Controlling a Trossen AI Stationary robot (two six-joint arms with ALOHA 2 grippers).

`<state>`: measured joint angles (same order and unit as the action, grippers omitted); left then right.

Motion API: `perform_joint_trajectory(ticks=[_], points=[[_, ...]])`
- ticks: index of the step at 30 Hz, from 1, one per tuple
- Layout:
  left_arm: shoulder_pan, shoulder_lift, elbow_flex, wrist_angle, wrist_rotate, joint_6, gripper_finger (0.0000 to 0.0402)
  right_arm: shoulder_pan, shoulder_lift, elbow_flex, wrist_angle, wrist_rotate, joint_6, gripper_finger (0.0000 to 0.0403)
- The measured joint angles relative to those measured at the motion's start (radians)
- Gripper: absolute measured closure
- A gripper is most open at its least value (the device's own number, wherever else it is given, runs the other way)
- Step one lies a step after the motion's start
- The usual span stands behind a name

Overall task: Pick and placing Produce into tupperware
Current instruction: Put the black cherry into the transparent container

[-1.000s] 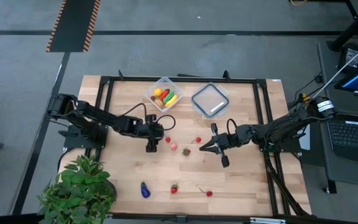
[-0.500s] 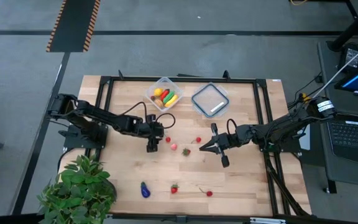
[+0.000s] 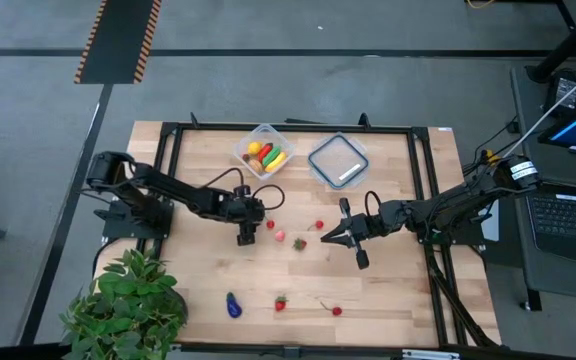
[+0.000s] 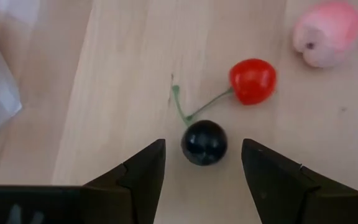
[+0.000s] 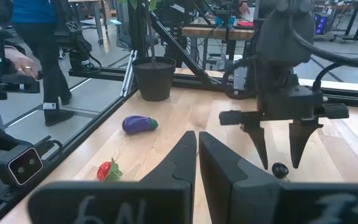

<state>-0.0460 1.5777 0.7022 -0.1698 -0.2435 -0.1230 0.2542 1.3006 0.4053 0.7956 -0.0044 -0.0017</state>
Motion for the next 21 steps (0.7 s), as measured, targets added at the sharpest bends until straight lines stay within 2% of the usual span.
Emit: perform_joint_trajectory(ticks=[8,21], points=[[0.000,0.049,0.001,0.030,0.001,0.001,0.0198,0.000,0.000,0.000,-0.001,0.000,-0.002,0.0380],[0.028,0.054,0.001,0.076,0.002,0.003,0.0198,0.000,-0.001,0.000,-0.003,0.000,-0.001,0.0380]])
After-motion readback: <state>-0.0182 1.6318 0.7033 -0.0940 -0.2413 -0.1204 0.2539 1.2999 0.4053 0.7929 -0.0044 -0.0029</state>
